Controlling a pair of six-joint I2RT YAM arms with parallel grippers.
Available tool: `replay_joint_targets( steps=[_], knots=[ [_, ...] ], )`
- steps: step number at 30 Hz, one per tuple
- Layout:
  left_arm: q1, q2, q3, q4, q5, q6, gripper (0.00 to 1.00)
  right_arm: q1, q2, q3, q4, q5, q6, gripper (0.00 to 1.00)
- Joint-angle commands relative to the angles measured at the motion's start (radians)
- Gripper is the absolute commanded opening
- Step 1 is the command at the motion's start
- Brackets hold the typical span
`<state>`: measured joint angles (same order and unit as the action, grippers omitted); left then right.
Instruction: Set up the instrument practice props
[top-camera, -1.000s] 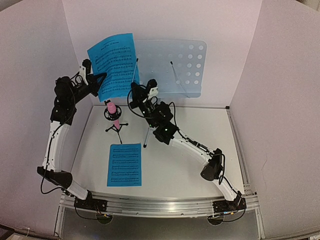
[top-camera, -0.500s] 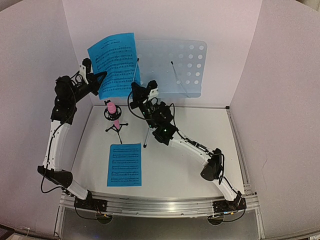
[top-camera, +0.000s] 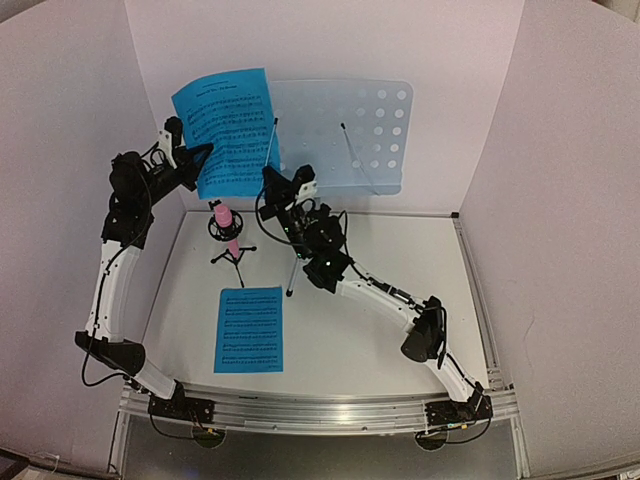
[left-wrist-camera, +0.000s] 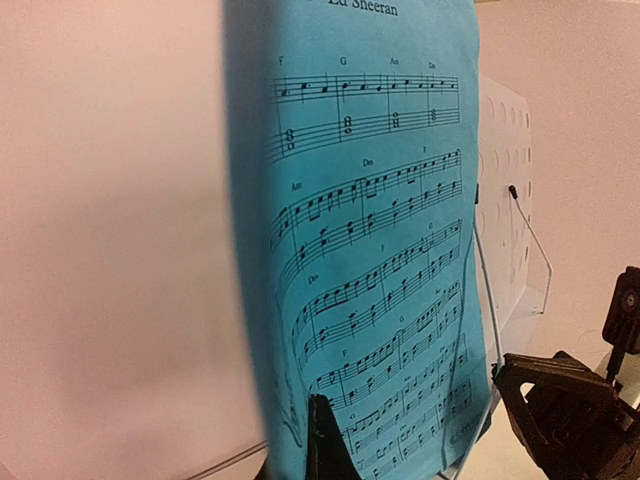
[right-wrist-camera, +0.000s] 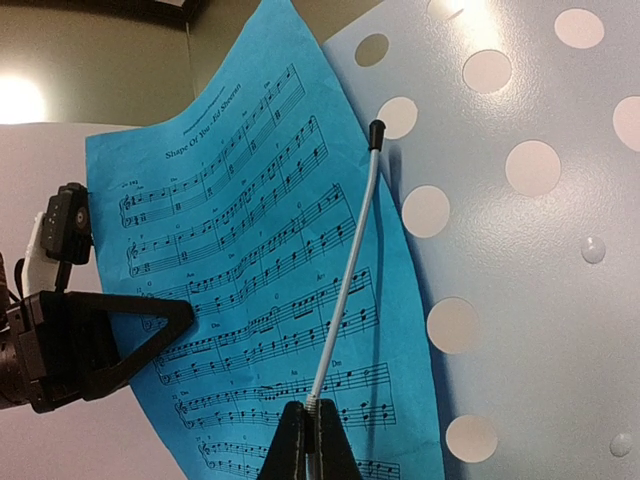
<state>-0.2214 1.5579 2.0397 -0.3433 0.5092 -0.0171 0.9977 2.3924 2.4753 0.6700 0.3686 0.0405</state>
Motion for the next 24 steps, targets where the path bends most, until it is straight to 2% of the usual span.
replay_joint_targets(
  steps=[1,24],
  knots=[
    [0.004,-0.034,-0.005,-0.007,-0.008,0.016,0.0,0.016,-0.033,0.002,0.151,0.001,-0.01,0.0],
    [0.023,-0.061,-0.012,-0.044,-0.023,0.057,0.0,0.016,-0.055,-0.035,0.196,0.001,-0.033,0.0]
  ],
)
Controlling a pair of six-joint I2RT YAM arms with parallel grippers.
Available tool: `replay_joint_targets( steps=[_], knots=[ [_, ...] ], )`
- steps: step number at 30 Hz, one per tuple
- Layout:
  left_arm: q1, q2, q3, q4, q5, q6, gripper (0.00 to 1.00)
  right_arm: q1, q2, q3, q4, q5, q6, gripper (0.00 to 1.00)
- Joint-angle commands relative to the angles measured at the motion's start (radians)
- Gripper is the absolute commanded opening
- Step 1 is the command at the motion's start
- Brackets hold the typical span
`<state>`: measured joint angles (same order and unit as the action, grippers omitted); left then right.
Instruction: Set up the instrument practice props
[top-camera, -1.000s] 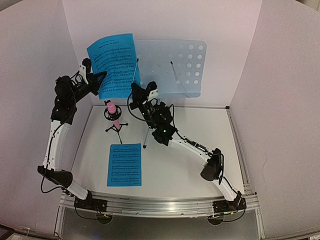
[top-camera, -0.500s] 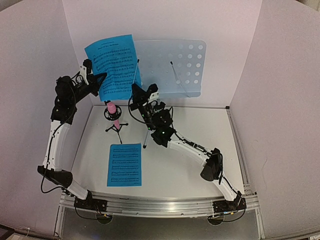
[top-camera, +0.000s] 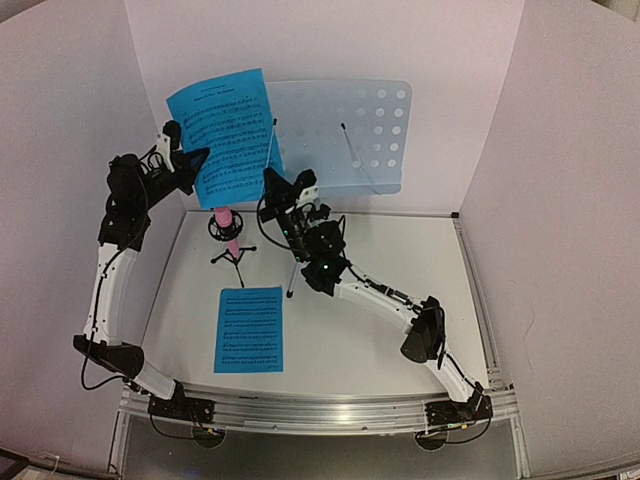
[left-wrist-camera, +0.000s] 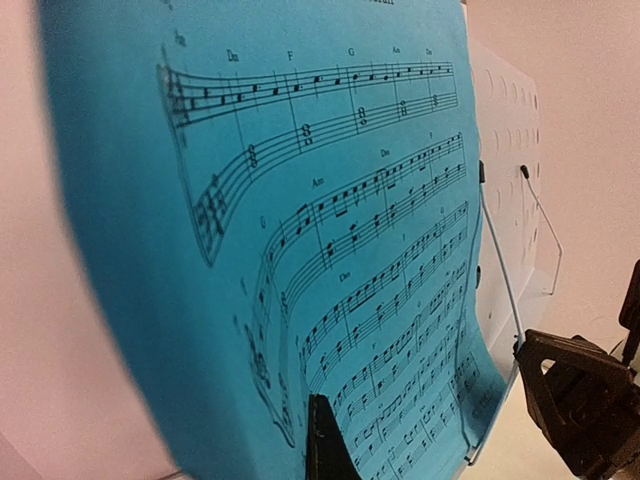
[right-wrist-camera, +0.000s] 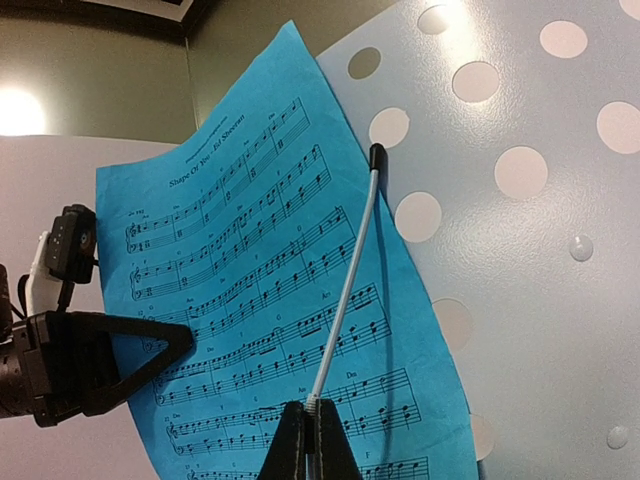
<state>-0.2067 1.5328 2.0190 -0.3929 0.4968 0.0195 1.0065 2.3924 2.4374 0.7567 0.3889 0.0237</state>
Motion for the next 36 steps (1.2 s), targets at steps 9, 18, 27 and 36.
replay_joint_targets(
  steps=[9,18,27,36],
  knots=[
    [0.009,-0.037,0.007,0.008,-0.004,0.019,0.0,0.016,-0.057,0.01,0.127,-0.02,-0.067,0.0],
    [0.009,0.001,0.053,0.021,-0.011,0.016,0.0,0.021,-0.057,0.002,0.143,-0.063,-0.086,0.0],
    [0.009,-0.02,0.015,0.032,-0.042,0.005,0.0,0.025,-0.069,-0.018,0.178,-0.018,-0.107,0.0],
    [0.01,-0.055,-0.019,0.006,-0.043,0.015,0.0,0.025,-0.054,0.007,0.185,0.008,-0.112,0.0]
  ],
)
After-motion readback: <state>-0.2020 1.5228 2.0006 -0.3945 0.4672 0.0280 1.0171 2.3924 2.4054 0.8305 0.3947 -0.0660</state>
